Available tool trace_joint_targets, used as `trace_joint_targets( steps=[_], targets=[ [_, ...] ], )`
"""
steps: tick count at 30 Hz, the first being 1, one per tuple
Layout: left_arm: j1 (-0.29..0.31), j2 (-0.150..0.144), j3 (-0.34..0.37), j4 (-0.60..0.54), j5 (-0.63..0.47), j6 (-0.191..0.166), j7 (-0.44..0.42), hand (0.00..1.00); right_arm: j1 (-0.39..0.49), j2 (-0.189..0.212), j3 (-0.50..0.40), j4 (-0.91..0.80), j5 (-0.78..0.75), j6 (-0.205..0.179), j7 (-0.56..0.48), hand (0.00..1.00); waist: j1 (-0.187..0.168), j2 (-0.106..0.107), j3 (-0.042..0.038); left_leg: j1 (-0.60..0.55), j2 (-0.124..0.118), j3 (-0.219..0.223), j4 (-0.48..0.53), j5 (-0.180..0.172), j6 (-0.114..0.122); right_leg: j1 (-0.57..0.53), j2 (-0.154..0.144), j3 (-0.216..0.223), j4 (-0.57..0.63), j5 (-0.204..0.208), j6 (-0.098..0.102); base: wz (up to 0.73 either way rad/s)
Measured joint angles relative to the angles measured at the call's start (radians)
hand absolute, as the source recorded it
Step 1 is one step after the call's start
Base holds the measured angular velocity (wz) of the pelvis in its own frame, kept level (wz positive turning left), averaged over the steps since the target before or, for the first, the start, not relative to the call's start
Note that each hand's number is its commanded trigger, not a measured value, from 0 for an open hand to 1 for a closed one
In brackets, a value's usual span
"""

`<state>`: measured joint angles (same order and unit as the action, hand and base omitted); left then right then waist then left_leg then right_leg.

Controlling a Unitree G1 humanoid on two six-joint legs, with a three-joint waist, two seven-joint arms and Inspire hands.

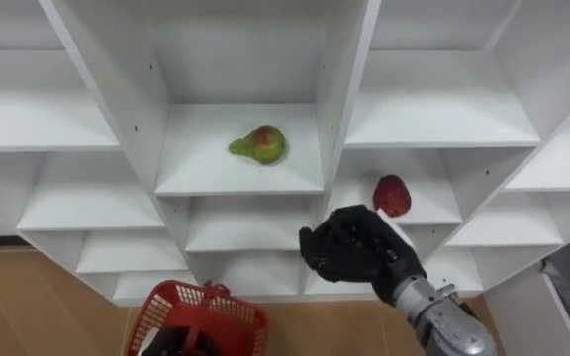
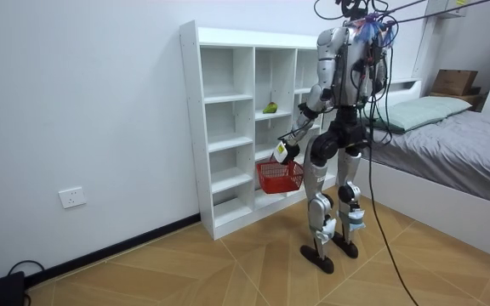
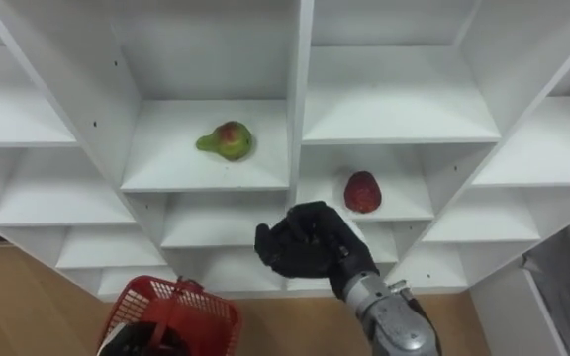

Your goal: Collect fruits from the closet

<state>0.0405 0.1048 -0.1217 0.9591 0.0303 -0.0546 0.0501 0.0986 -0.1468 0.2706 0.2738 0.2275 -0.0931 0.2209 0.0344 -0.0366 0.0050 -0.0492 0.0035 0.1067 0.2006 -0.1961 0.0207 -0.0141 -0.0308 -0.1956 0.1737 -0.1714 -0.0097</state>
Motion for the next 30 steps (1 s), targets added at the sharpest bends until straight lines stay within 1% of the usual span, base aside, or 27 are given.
trace_joint_targets(
  steps=[6,9,14,18,19,23,25,29,30],
  targets=[
    [-0.012,-0.006,0.000,-0.016,0.000,0.000,-0.017,1.00,-0.011,0.000,0.013,0.082,0.014,0.000,-0.001,1.00,-0.001,0.002,0.0008,-0.023,0.000,-0.004,0.006,0.000,0.000,-0.019,0.000,-0.008,0.001,0.002,-0.002,0.01],
    [-0.026,-0.006,-0.002,-0.016,0.000,0.000,-0.024,1.00,-0.016,0.000,0.018,0.101,0.015,-0.002,-0.003,1.00,0.000,0.007,0.0044,-0.028,0.000,-0.003,0.007,0.000,0.001,-0.025,-0.002,-0.007,0.001,0.002,-0.002,0.00],
    [-0.061,-0.009,-0.036,-0.016,0.000,-0.005,-0.042,1.00,-0.075,-0.004,0.059,0.207,0.022,-0.001,-0.019,1.00,0.003,0.011,0.0082,-0.053,0.000,-0.003,0.014,0.002,0.003,-0.051,-0.003,-0.009,0.013,0.002,-0.002,0.00],
    [-0.077,-0.018,-0.047,-0.016,-0.017,-0.015,-0.053,1.00,-0.096,-0.003,0.082,0.238,0.023,-0.001,-0.020,1.00,0.004,0.012,0.0091,-0.082,-0.001,-0.004,0.025,0.002,0.003,-0.076,-0.004,-0.011,0.015,0.003,-0.002,0.00],
    [-0.077,-0.017,-0.057,-0.016,-0.040,-0.016,-0.061,1.00,-0.097,-0.003,0.085,0.243,0.022,-0.001,-0.019,1.00,0.003,0.012,0.0093,-0.083,-0.001,-0.004,0.025,0.002,0.003,-0.076,-0.004,-0.013,0.014,0.003,-0.002,0.00],
    [-0.081,-0.018,-0.091,-0.017,-0.040,-0.019,-0.067,1.00,-0.119,-0.001,0.102,0.277,0.010,0.000,-0.022,1.00,0.003,0.014,0.0101,-0.085,0.000,-0.005,0.026,0.002,0.003,-0.077,-0.004,-0.018,0.014,0.003,-0.002,0.01],
    [-0.082,-0.018,-0.108,-0.022,-0.041,-0.019,-0.072,1.00,-0.122,0.002,0.102,0.280,0.009,0.000,-0.024,1.00,0.001,0.017,0.0102,-0.091,0.000,-0.012,0.029,0.002,0.003,-0.078,-0.005,-0.026,0.014,0.003,-0.002,0.09],
    [-0.083,-0.018,-0.158,-0.068,-0.061,-0.021,-0.083,1.00,-0.131,0.002,0.117,0.322,0.009,-0.001,-0.029,1.00,0.002,0.023,0.0091,-0.105,0.001,-0.016,0.035,0.004,0.005,-0.091,-0.007,-0.028,0.017,0.004,-0.003,0.03],
    [-0.083,-0.019,-0.160,-0.070,-0.064,-0.021,-0.086,1.00,-0.131,0.002,0.121,0.327,0.009,-0.001,-0.029,1.00,0.002,0.024,0.0087,-0.105,0.001,-0.016,0.035,0.004,0.005,-0.091,-0.007,-0.028,0.017,0.004,-0.003,0.00]
  ],
)
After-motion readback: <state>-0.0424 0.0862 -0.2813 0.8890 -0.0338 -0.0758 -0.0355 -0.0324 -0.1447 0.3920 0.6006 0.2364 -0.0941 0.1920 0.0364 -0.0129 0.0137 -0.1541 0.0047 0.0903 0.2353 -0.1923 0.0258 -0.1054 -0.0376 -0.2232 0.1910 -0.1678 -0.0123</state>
